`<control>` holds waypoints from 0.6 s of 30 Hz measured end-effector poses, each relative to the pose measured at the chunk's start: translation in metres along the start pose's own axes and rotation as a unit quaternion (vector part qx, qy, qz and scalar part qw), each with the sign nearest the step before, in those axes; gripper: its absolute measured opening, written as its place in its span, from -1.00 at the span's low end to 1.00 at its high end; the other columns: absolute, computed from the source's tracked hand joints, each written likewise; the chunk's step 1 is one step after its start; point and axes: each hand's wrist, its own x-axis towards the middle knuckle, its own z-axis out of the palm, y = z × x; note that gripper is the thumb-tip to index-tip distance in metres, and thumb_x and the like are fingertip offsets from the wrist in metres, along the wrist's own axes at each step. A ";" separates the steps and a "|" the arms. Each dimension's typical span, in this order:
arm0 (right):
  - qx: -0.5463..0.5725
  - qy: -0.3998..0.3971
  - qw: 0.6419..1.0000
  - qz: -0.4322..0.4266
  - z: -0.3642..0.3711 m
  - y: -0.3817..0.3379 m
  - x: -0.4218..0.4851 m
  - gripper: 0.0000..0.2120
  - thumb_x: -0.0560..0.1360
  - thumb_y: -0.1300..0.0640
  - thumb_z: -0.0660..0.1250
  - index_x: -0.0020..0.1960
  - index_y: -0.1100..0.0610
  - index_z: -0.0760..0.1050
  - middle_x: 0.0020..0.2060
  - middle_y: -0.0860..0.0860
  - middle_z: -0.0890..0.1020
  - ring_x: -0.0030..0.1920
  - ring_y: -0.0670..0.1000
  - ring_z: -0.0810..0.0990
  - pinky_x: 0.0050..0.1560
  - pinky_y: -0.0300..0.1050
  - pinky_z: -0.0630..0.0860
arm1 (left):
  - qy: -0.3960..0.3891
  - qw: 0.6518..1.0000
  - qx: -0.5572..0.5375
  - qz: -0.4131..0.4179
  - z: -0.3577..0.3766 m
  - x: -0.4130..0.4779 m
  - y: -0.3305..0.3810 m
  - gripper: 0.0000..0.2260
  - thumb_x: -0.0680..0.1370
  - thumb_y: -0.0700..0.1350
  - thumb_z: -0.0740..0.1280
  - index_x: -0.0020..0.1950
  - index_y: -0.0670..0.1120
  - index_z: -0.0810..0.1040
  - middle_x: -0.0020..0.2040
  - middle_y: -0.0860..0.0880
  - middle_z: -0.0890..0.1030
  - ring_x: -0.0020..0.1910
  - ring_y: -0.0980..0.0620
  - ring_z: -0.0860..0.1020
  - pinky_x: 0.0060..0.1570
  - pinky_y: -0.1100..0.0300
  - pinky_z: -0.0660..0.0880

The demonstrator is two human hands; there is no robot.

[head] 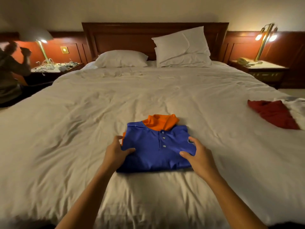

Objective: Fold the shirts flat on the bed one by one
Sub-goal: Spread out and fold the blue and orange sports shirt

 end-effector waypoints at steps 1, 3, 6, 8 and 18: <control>-0.012 -0.014 1.000 0.003 -0.002 0.004 -0.005 -0.33 0.46 0.02 0.51 0.49 0.06 0.34 0.35 -0.01 0.53 0.32 0.07 0.51 0.19 -0.16 0.42 | -0.007 0.999 0.033 0.001 -0.003 -0.001 -0.005 -0.46 0.44 -0.03 0.56 0.34 -0.11 0.44 -0.11 0.00 0.59 -0.13 -0.04 0.53 -0.18 0.12 0.39; -0.034 -0.013 0.999 0.020 -0.006 0.012 -0.010 -0.28 0.43 -0.06 0.52 0.50 0.03 0.33 0.27 -0.01 0.58 0.22 0.06 0.56 0.11 -0.16 0.44 | -0.005 0.996 0.093 0.000 -0.008 -0.003 -0.012 -0.54 0.46 0.06 0.52 0.26 -0.09 0.50 -0.16 0.05 0.55 -0.15 0.00 0.52 -0.23 0.15 0.35; -0.026 0.048 0.998 0.034 -0.009 0.015 -0.010 -0.36 0.39 -0.06 0.55 0.40 0.04 0.45 -0.08 -0.02 0.62 -0.10 0.02 0.59 -0.10 -0.15 0.44 | 0.027 0.987 0.159 0.002 -0.010 -0.002 -0.011 -0.63 0.51 0.19 0.42 0.10 -0.07 0.55 0.01 -0.04 0.57 -0.04 -0.06 0.54 -0.15 0.11 0.36; 0.000 0.062 0.998 0.025 -0.007 0.013 -0.007 -0.52 0.40 -0.02 0.55 0.28 0.02 0.55 -0.23 -0.05 0.61 -0.23 -0.08 0.57 -0.23 -0.23 0.43 | 0.021 0.981 0.195 -0.014 -0.010 -0.002 -0.006 -0.67 0.54 0.23 0.35 -0.01 -0.05 0.55 -0.02 -0.05 0.61 -0.12 -0.05 0.53 -0.21 0.11 0.38; 0.083 0.046 0.995 -0.018 -0.005 0.017 0.001 -0.67 0.42 0.12 0.55 0.11 -0.09 0.54 -0.17 -0.14 0.62 -0.18 -0.18 0.56 -0.24 -0.43 0.41 | 0.007 0.987 0.157 -0.034 -0.022 -0.005 -0.018 -0.70 0.51 0.18 0.42 -0.17 -0.04 0.53 -0.15 -0.01 0.59 -0.17 -0.06 0.55 -0.20 0.08 0.45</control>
